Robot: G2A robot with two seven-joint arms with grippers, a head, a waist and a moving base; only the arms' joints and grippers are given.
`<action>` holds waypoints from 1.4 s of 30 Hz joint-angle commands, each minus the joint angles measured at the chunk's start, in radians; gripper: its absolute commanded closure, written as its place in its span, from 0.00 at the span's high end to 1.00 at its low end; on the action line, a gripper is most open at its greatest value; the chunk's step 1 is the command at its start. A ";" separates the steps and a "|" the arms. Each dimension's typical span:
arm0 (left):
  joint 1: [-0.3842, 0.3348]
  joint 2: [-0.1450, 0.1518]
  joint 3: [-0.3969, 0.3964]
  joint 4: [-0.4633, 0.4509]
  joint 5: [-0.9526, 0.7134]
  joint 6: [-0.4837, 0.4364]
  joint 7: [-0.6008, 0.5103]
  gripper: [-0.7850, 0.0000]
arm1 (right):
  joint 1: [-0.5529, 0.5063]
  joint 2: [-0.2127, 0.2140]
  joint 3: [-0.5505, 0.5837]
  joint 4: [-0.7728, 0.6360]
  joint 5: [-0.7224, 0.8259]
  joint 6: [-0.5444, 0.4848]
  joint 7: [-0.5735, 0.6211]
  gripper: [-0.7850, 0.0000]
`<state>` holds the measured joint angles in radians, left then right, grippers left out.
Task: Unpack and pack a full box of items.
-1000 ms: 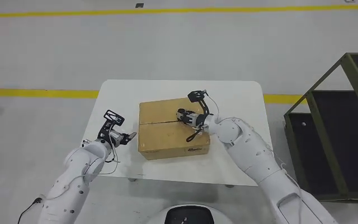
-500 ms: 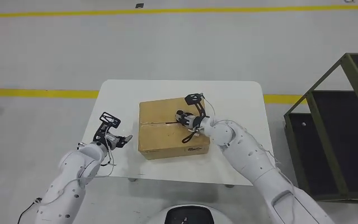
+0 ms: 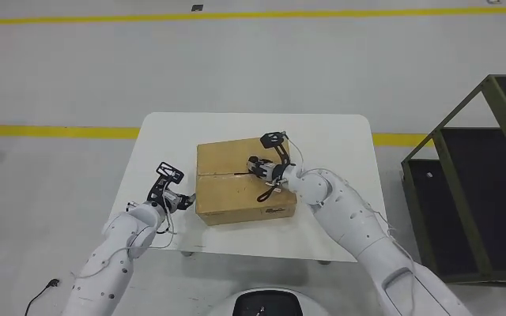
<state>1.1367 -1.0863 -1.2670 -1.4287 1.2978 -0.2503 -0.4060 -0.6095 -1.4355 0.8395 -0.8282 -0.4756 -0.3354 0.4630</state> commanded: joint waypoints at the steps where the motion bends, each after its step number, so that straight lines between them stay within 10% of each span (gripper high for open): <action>1: -0.017 -0.004 0.007 0.020 0.005 0.022 0.023 1.00 | -0.002 -0.001 0.000 -0.002 -0.001 -0.002 0.004 0.00; 42: -0.116 -0.043 -0.018 0.095 -0.052 0.124 0.236 1.00 | -0.032 -0.009 0.081 0.011 0.111 0.000 0.081 0.00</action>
<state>1.0253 -1.1281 -1.2847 -1.3298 1.2529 -0.1239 -0.1692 -0.6414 -1.4447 0.9191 -0.8157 -0.3634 -0.3352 0.5428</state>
